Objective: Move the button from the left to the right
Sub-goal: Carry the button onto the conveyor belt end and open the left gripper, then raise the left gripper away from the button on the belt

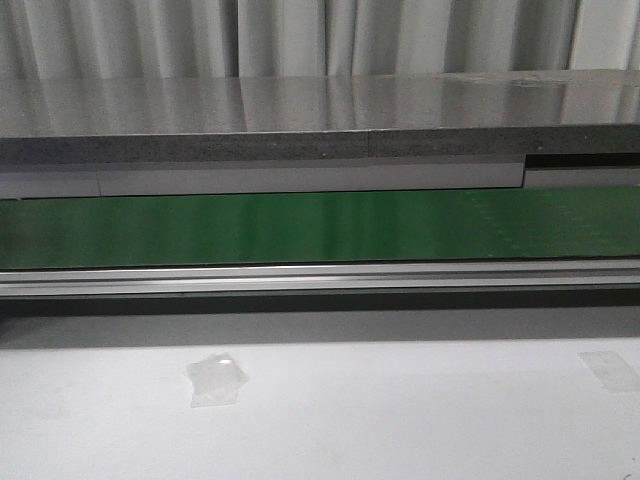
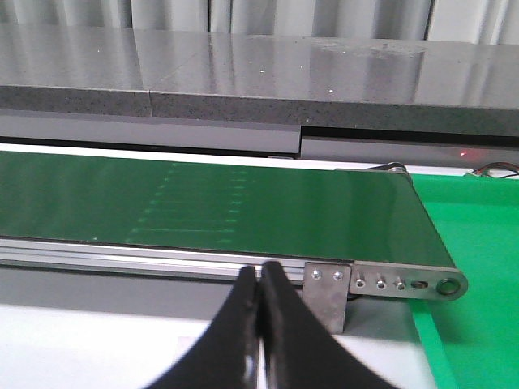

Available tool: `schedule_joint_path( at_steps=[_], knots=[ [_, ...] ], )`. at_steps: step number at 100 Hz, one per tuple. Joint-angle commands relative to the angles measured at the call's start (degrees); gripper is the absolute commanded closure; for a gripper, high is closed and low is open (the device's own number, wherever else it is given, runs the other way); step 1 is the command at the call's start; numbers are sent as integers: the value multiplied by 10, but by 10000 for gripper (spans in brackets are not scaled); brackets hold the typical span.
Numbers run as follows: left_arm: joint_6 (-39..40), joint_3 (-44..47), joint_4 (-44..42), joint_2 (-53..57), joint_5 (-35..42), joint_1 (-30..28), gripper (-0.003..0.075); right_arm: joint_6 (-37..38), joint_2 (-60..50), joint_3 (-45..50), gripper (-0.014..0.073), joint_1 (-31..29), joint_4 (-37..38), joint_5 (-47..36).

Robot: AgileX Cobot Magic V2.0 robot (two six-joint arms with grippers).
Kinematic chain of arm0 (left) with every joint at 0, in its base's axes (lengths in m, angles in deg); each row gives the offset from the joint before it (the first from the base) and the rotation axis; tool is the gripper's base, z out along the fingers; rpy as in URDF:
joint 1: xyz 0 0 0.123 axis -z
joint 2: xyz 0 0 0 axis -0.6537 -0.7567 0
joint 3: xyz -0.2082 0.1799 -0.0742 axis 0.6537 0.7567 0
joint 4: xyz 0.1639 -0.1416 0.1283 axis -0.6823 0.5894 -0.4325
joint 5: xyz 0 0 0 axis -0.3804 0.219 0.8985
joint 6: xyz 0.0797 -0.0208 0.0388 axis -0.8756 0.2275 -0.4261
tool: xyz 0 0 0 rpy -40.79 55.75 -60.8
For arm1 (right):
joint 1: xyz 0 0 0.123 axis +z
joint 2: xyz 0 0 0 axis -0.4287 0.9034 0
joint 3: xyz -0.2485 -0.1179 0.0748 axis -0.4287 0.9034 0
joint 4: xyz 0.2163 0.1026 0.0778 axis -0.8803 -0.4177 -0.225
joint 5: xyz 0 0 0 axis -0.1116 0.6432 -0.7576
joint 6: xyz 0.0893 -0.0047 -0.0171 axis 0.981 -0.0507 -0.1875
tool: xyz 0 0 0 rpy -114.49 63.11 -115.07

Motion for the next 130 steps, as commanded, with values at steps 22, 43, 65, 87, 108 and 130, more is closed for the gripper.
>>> schedule_joint_path(
  at_steps=[22, 43, 65, 87, 108, 130],
  knots=[
    [-14, -16, 10, 32, 9, 4, 242, -2, -11, -9, 662, 0, 7, -49],
    [-43, -16, 46, 50, 11, 4, 243, -2, -11, -9, 662, 0, 7, -49],
    [-80, -14, 94, 118, 27, 4, 243, -2, -11, -9, 662, 0, 7, -49],
    [-88, 61, 107, 238, 112, 4, 243, -2, -11, -9, 662, 0, 7, -49],
    [-103, 179, 109, 369, 241, 39, 244, -2, -11, -9, 662, 0, 7, -49],
    [-105, 311, 109, 489, 348, 77, 244, -2, -11, -9, 662, 0, 7, -49]
  ],
)
